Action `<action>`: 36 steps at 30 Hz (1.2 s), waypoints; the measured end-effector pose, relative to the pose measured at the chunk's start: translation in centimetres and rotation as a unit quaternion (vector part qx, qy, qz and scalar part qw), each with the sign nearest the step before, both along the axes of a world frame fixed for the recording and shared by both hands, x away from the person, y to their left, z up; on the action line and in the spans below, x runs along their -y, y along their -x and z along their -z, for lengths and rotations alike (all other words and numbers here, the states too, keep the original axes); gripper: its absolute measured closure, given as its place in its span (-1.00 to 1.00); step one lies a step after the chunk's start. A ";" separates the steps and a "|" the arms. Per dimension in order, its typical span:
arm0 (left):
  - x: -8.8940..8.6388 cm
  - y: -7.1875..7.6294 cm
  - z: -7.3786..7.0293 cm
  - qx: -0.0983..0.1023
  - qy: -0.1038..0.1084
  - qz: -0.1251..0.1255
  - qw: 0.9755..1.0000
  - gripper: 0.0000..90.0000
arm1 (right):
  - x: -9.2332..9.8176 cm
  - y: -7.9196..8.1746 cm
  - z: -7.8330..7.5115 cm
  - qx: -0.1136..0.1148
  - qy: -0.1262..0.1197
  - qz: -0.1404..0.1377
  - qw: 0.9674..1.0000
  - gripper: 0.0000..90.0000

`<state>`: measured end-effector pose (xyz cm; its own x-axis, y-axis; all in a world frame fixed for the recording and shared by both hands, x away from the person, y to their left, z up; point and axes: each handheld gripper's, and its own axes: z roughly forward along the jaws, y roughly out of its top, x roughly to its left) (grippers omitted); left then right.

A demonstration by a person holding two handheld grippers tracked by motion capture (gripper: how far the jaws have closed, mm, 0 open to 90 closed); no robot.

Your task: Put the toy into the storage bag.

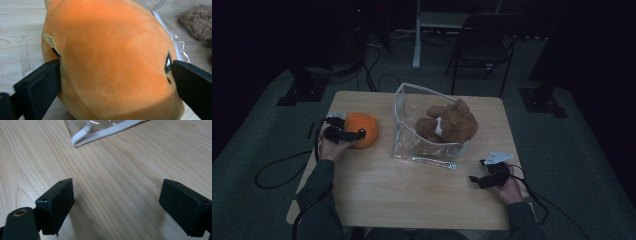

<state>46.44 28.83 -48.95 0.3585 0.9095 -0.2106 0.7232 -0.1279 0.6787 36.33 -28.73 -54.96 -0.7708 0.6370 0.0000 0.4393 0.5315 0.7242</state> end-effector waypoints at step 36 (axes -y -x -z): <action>1.1 1.9 -4.1 0.090 -0.016 0.024 0.996 0.05 | 0.0 0.0 0.0 0.000 0.000 0.000 1.000 -0.73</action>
<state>44.56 27.73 -44.87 0.4306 0.8958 -0.1099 0.5836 -0.1835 0.7910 36.33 -28.73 -54.96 -0.7706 0.6373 0.0003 0.4395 0.5311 0.7244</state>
